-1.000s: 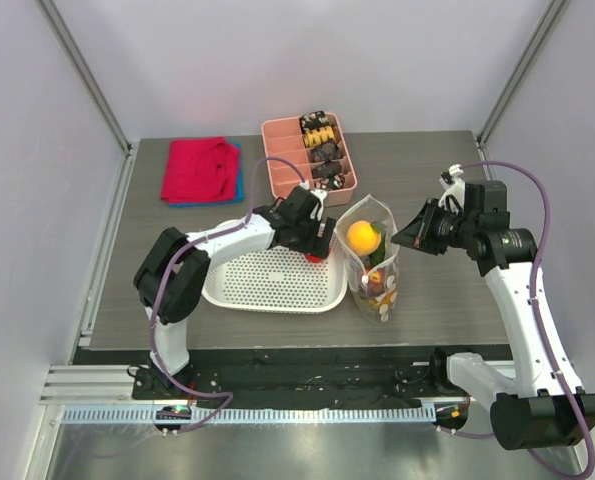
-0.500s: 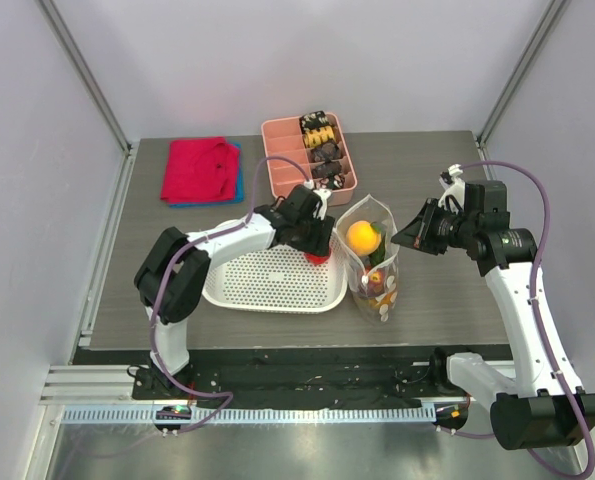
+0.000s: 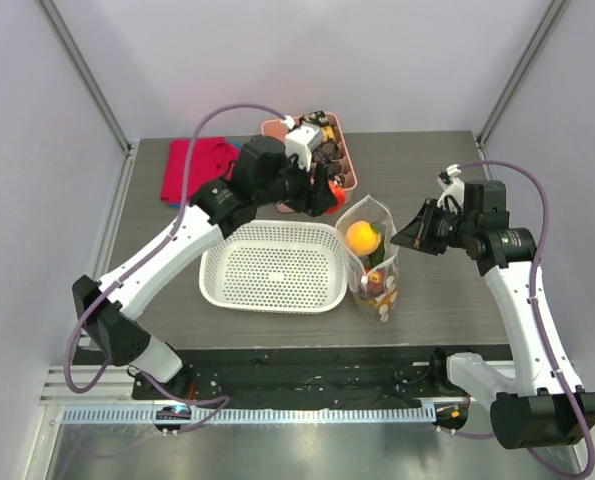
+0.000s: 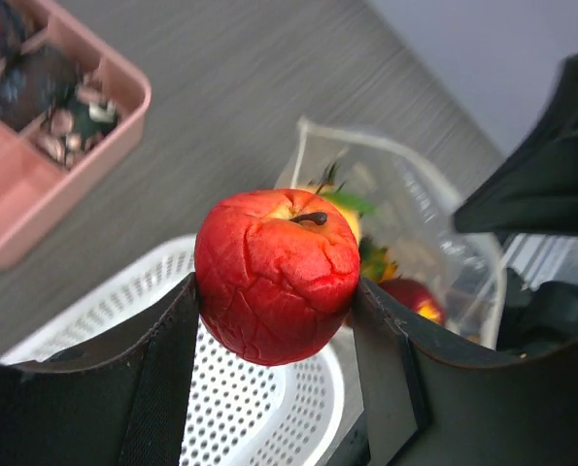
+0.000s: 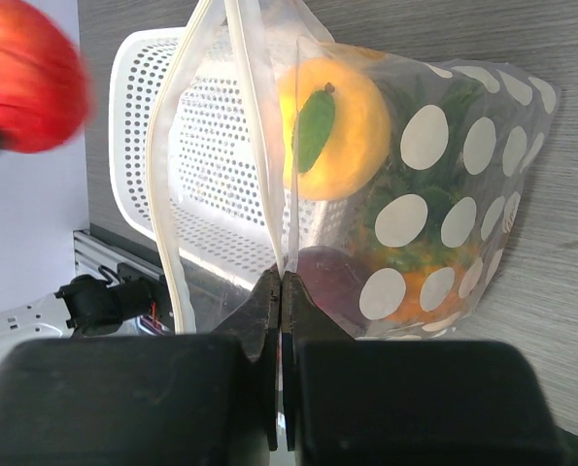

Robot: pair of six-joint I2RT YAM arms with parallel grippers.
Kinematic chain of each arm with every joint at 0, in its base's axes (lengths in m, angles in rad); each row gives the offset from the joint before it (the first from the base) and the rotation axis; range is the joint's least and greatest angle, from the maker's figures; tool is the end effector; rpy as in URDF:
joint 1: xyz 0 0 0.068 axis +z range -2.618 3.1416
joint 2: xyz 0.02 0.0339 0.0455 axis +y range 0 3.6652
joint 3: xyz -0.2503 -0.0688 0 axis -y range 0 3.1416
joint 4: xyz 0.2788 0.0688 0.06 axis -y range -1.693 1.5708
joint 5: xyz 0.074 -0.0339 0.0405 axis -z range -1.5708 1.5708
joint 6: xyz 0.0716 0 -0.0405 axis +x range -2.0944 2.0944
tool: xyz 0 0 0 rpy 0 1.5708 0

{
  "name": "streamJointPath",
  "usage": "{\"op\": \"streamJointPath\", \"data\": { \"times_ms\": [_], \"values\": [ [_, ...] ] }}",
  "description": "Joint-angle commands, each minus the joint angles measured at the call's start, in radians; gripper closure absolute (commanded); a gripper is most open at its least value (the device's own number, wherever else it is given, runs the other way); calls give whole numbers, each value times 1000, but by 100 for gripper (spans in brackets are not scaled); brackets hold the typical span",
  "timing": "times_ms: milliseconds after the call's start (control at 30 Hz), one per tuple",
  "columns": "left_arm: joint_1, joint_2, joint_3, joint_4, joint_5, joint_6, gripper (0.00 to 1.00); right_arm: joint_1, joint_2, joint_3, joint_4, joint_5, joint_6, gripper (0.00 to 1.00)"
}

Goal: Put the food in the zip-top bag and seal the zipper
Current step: Pick up the fake fruit from the bin, then place the fake fruit in the zipper food storage bag.

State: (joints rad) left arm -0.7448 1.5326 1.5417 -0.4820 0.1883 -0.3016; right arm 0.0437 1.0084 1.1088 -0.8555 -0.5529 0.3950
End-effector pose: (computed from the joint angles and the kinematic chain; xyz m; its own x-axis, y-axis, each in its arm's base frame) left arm 0.2976 -0.2926 0.3604 -0.5539 0.1138 -0.8247 0.6533 0.6735 -0.3459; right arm 0.2543 0.0488 0.3204 -0.7933 0.2931 -0.5336 -0.1235 0.7808 0.6124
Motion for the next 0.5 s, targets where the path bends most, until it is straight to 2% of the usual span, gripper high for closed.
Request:
{"op": "streamJointPath", "data": {
  "times_ms": [0,167,467],
  "values": [
    [-22,56,139,-27,74,-4,48,-2,-10,8,1,-21,-12,99],
    [-86,168,253,-47,114,-37,49,-4,-13,16,-1,-18,-13,99],
    [-211,290,219,-89,94,-34,49,-4,-27,34,-17,-13,-28,99]
  ]
}}
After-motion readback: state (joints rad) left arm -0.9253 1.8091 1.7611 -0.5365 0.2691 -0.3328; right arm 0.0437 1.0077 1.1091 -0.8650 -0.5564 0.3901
